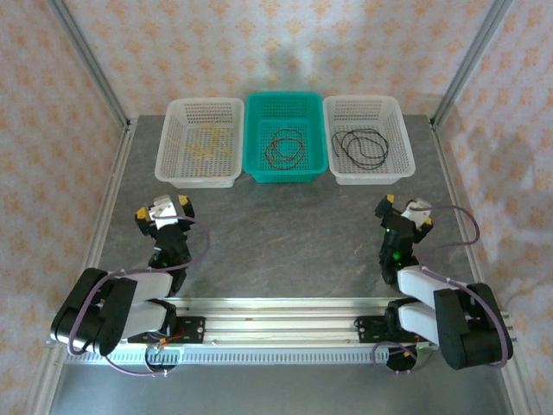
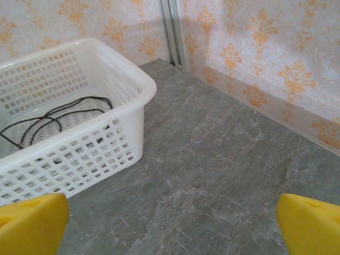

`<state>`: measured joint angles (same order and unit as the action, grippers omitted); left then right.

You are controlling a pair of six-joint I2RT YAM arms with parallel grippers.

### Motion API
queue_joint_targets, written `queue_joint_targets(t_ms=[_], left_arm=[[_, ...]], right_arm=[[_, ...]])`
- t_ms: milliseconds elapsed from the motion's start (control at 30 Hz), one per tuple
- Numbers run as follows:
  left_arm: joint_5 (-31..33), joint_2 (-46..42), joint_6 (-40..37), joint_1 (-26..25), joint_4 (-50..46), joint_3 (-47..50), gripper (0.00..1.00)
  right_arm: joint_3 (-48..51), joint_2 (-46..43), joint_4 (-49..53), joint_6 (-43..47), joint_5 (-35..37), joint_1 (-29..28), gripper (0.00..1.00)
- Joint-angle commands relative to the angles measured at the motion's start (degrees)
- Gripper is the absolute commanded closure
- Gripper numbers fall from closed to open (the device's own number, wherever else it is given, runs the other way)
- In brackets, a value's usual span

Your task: Untangle the cables

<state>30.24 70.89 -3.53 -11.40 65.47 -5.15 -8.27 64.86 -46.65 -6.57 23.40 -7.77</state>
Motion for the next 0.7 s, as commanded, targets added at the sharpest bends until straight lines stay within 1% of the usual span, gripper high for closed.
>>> queue_joint_targets(t_ms=[0, 33, 100, 167, 200, 267, 333, 367, 433, 467, 533, 667], left_arm=[[-3.13, 0.83, -1.26, 1.65, 4.47, -0.48, 0.0], [-3.53, 1.04, -1.15, 2.05, 4.56, -0.63, 0.01], [-4.98, 1.42, -0.59, 3.17, 4.71, -0.87, 0.0], [-5.6, 2.08, -0.04, 3.85, 5.46, -1.09, 0.01], [-6.74, 2.78, -0.05, 4.32, 6.71, -0.96, 0.0], [-9.64, 4.17, -0.24, 5.36, 8.09, -1.51, 0.01], [-12.29, 4.16, 0.47, 5.78, 3.68, -3.42, 0.0], [-13.82, 4.55, 1.05, 6.02, 4.22, -3.45, 0.0], [-17.13, 6.31, 2.19, 6.46, 12.61, -1.12, 0.0], [-17.71, 7.76, 1.46, 6.41, 16.04, -0.56, 0.0], [-16.77, 9.45, 2.43, 6.53, 16.53, -0.83, 0.0], [-17.74, 15.43, 2.3, 7.0, 21.71, -0.92, 0.0]], right_arm=[[-1.37, 1.39, -3.48, -1.35, 4.51, 0.76, 0.0], [-1.48, 1.81, -3.89, -0.94, 3.69, 1.39, 0.0], [-1.83, 2.46, -5.69, 1.6, -0.95, 2.4, 0.0], [-2.0, 4.91, -8.09, 3.65, -3.63, 2.65, 0.0], [-2.23, 5.79, -9.33, 5.48, -5.71, 2.77, 0.0], [-2.73, 7.63, -11.28, 7.24, -7.63, 2.88, 0.0], [-3.39, 9.48, -13.05, 7.67, -8.58, 3.06, 0.0], [-3.69, 10.33, -14.0, 7.67, -9.46, 3.35, 0.0], [-3.84, 12.16, -17.12, 6.73, -11.18, 3.79, 0.0], [-3.71, 13.11, -18.98, 5.98, -12.03, 4.11, 0.0], [-4.29, 15.13, -19.81, 6.44, -13.36, 4.25, 0.0], [-3.36, 19.44, -24.79, 7.03, -15.39, 4.25, 0.0]])
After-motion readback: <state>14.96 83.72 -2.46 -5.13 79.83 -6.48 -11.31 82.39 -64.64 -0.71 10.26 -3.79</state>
